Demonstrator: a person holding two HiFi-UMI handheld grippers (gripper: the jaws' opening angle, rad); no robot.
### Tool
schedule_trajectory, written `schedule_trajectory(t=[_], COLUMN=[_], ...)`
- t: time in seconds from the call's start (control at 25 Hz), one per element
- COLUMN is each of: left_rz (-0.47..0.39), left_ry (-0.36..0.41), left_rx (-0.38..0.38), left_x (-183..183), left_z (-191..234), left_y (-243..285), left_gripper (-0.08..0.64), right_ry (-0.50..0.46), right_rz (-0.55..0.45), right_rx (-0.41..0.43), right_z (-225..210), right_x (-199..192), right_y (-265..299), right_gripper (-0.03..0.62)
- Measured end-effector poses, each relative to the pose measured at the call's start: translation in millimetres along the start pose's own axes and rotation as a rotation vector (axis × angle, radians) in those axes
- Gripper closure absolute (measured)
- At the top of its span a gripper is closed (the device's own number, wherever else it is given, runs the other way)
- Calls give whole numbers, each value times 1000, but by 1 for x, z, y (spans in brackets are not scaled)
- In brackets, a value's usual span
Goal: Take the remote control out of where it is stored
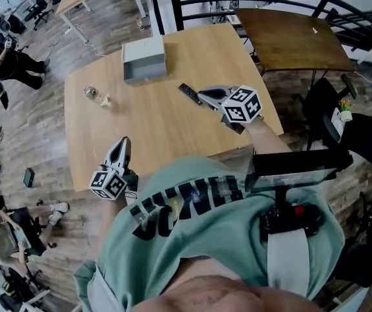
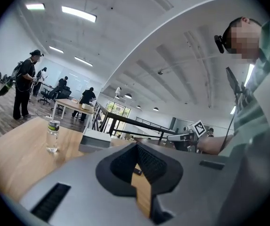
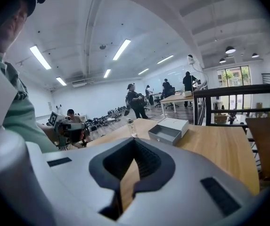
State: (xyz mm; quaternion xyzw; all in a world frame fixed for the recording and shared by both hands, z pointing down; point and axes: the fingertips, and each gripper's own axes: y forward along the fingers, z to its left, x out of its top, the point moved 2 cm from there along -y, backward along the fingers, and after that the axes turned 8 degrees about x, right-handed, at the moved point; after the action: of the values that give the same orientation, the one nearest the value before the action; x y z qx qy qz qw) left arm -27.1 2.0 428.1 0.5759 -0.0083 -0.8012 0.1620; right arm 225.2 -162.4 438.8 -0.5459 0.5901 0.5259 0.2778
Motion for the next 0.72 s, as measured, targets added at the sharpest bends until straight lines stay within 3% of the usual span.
schedule_trajectory(t=[0.28,0.72], left_rz=[50,30], left_ry=[57,69], left_rx=[-19,-93], left_x=[1,15], left_z=[-26,41], left_y=[5,-29], left_gripper=[575,575], right_ry=[63,62], right_rz=[-34,-21], right_rx=[73,5], right_z=[11,65], right_x=[-19,0], right_y=[11,66], right_gripper=[588,588])
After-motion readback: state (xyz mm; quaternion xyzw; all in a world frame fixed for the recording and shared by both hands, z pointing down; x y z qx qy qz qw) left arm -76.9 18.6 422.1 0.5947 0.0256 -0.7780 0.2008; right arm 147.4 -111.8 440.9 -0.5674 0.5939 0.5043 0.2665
